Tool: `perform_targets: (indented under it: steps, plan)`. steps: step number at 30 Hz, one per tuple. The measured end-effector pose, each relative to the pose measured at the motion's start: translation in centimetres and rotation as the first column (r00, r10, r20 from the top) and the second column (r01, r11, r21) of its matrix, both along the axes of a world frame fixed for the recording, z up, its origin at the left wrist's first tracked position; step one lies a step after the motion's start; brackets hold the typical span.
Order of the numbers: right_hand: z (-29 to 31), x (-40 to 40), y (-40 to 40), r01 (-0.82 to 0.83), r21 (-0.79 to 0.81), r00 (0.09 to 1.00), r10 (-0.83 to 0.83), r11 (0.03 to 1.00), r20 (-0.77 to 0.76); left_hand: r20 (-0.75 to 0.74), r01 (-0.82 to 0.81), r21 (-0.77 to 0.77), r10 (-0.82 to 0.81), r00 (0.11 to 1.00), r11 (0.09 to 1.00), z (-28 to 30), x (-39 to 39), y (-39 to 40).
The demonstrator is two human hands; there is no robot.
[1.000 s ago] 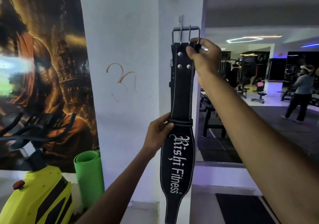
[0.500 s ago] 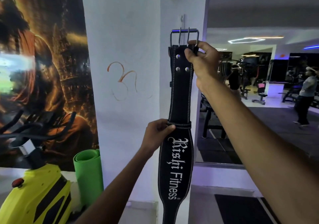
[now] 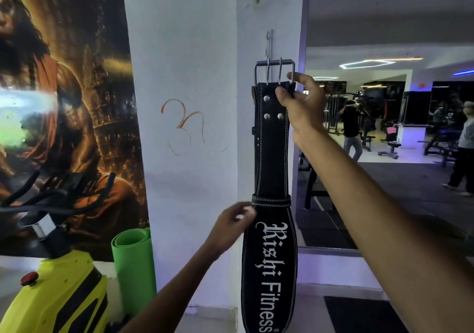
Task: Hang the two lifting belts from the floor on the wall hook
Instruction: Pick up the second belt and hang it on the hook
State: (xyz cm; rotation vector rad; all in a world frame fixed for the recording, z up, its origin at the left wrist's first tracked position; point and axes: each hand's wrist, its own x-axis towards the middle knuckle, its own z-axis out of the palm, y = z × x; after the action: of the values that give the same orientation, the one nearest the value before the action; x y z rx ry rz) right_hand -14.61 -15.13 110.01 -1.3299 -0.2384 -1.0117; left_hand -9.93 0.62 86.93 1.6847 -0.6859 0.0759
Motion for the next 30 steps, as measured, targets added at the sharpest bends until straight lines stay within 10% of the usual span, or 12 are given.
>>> perform_targets:
  steps: [11,30]
  plan:
    - [-2.3,0.2,-0.2,0.064,-0.112,0.995,-0.056,0.992,0.08,0.423,-0.086,-0.378,0.254,0.87,0.922,18.5,-0.4,-3.0]
    - [-2.0,0.5,-8.4,0.024,-0.321,0.994,0.011,0.947,0.107,0.436,-0.123,-0.412,0.313,0.844,0.903,20.7,-0.2,-10.9]
